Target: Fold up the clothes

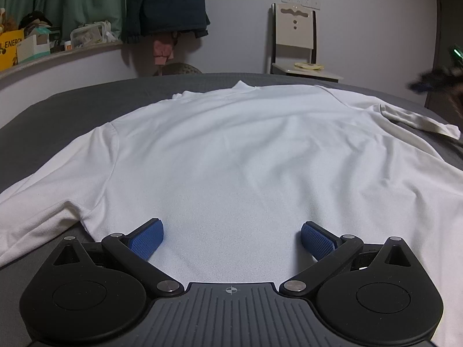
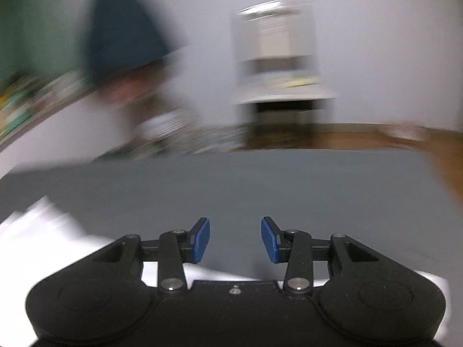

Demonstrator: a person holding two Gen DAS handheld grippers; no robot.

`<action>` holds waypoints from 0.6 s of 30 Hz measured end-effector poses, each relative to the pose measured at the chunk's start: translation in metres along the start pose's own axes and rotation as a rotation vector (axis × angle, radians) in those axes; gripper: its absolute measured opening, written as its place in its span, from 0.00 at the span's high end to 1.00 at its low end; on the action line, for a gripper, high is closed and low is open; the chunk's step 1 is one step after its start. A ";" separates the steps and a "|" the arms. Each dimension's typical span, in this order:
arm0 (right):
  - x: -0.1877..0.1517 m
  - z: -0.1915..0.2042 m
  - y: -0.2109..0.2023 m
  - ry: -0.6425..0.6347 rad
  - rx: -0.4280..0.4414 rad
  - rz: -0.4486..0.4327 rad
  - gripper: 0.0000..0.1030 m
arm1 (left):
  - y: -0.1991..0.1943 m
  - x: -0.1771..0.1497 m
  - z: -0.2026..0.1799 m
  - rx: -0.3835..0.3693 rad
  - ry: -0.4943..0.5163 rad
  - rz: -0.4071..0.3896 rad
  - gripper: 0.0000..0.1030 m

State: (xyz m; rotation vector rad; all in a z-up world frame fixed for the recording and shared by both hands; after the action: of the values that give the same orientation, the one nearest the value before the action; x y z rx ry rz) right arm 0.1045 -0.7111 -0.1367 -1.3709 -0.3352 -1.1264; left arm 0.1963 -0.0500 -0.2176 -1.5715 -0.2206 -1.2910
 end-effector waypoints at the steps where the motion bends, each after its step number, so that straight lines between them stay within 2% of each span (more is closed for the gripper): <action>1: 0.001 0.032 0.014 -0.062 0.059 0.036 0.62 | 0.000 0.000 0.000 -0.001 -0.001 0.000 0.00; 3: 0.000 0.085 0.042 -0.180 0.101 0.058 0.63 | 0.000 0.000 0.000 -0.002 -0.002 -0.001 0.00; 5: -0.002 0.131 0.073 -0.281 0.094 0.087 0.63 | -0.001 0.000 0.001 -0.002 -0.003 -0.001 0.00; 8: -0.004 0.171 0.105 -0.312 0.082 0.132 0.67 | 0.000 0.000 0.001 -0.002 -0.003 -0.003 0.00; 10: 0.000 0.185 0.123 -0.318 0.096 0.161 0.67 | 0.000 0.000 0.001 -0.001 -0.003 -0.003 0.00; 12: -0.008 0.187 0.123 -0.364 0.111 0.202 0.68 | 0.000 0.000 0.001 0.000 -0.001 -0.004 0.00; 13: -0.015 0.185 0.115 -0.401 0.116 0.216 0.73 | 0.000 -0.001 0.002 0.000 -0.001 -0.005 0.00; 18: -0.034 0.198 0.105 -0.592 0.137 0.176 0.77 | 0.000 -0.001 0.001 0.001 -0.002 -0.008 0.00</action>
State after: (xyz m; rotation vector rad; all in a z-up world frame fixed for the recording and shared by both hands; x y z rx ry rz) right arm 0.2504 -0.5424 -0.1762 -1.5576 -0.6881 -0.5233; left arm 0.1963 -0.0490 -0.2177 -1.5721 -0.2286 -1.2953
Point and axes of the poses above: each gripper's, at about its wrist camera, not at the fingertips, and y roughly the way its jaws point, z to its left, x to its top, the point moved 2 cm from there along y, roughly the way its jaws point, and after that the axes turned 9 degrees about y, right-handed, at the moved point
